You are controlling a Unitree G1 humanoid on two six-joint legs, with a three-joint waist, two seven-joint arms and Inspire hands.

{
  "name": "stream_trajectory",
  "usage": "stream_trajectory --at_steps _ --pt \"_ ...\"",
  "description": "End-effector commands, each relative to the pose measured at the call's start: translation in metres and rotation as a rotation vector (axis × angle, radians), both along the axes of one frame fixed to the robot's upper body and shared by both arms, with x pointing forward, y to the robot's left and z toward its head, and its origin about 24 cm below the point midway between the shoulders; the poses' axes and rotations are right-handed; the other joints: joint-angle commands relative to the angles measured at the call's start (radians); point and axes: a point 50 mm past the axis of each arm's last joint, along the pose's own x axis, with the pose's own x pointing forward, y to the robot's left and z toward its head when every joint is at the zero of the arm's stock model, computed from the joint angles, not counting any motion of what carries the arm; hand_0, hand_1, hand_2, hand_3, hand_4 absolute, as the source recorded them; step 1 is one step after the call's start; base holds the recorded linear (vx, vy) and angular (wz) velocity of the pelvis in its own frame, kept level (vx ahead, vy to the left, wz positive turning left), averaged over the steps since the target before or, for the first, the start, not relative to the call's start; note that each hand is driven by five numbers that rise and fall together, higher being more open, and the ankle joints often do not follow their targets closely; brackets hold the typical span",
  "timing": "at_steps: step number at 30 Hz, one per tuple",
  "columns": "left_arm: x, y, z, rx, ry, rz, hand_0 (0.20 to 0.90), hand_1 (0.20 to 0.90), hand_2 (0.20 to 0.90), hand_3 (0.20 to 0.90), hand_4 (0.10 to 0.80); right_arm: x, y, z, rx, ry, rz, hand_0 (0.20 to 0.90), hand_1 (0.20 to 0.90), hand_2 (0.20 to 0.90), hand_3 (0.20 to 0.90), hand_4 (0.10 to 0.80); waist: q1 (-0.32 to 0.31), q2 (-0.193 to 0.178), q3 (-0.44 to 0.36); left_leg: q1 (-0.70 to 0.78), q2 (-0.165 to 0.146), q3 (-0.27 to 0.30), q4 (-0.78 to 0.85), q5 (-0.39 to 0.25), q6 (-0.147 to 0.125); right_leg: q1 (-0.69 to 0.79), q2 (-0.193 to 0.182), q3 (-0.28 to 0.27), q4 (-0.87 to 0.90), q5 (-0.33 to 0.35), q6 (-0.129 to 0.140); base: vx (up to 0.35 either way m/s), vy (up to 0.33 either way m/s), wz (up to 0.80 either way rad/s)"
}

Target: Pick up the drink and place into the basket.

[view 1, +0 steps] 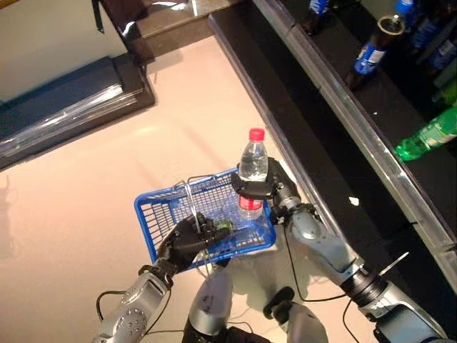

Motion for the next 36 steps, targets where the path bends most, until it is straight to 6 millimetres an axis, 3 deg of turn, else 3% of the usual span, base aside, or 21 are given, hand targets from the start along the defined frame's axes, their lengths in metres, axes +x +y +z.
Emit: stream_trajectory --at_steps 1,7,15,20,24,36 --pt "-0.003 -0.057 0.091 -0.293 -0.504 -0.388 0.3 0.3 0.3 0.2 0.1 -0.002 0.048 0.072 0.177 -0.317 0.152 0.3 0.3 0.3 0.2 0.1 0.005 -0.002 -0.158 -0.111 -0.065 -0.008 0.12 0.032 0.01 0.084 0.067 -0.046 -0.093 0.061 -0.065 0.065 0.015 0.21" --pt "-0.006 -0.072 0.092 -0.32 -0.491 -0.517 0.3 0.3 0.3 0.2 0.1 0.003 0.062 0.07 0.157 -0.31 0.15 0.3 0.3 0.3 0.2 0.1 0.024 0.008 -0.145 -0.127 -0.085 -0.038 0.129 0.014 0.016 0.071 0.049 -0.07 -0.08 0.065 -0.06 0.036 0.008 0.21" --pt "-0.005 -0.073 0.097 -0.348 -0.517 -0.542 0.3 0.3 0.3 0.2 0.1 0.013 0.07 0.062 0.138 -0.253 0.102 0.3 0.3 0.3 0.2 0.1 0.051 0.019 -0.13 -0.137 -0.103 -0.058 0.134 -0.012 0.019 0.057 0.035 -0.075 -0.06 0.047 -0.045 0.04 -0.002 0.08" --pt "-0.003 -0.071 0.1 -0.345 -0.533 -0.544 0.3 0.3 0.3 0.2 0.1 0.019 0.067 0.036 0.112 -0.138 0.029 0.3 0.3 0.3 0.2 0.1 0.065 0.023 -0.12 -0.146 -0.112 -0.073 0.127 -0.01 0.025 0.045 0.028 -0.089 -0.056 0.049 -0.042 0.006 -0.013 0.06" --pt "-0.001 -0.068 0.102 -0.34 -0.546 -0.536 0.3 0.3 0.3 0.2 0.1 0.017 0.07 0.004 0.105 -0.007 -0.005 0.3 0.3 0.3 0.2 0.1 0.071 0.014 -0.113 -0.153 -0.112 -0.078 0.111 -0.008 0.029 0.029 0.03 -0.086 -0.064 0.053 -0.039 -0.017 -0.048 0.06" --pt "0.002 -0.075 0.104 -0.364 -0.542 -0.527 0.3 0.3 0.3 0.2 0.1 0.0 0.081 -0.037 0.135 0.139 0.036 0.3 0.3 0.3 0.2 0.1 0.062 0.001 -0.085 -0.171 -0.102 -0.071 0.069 0.008 0.038 -0.017 0.038 -0.067 -0.076 0.071 -0.033 -0.04 -0.026 0.01"
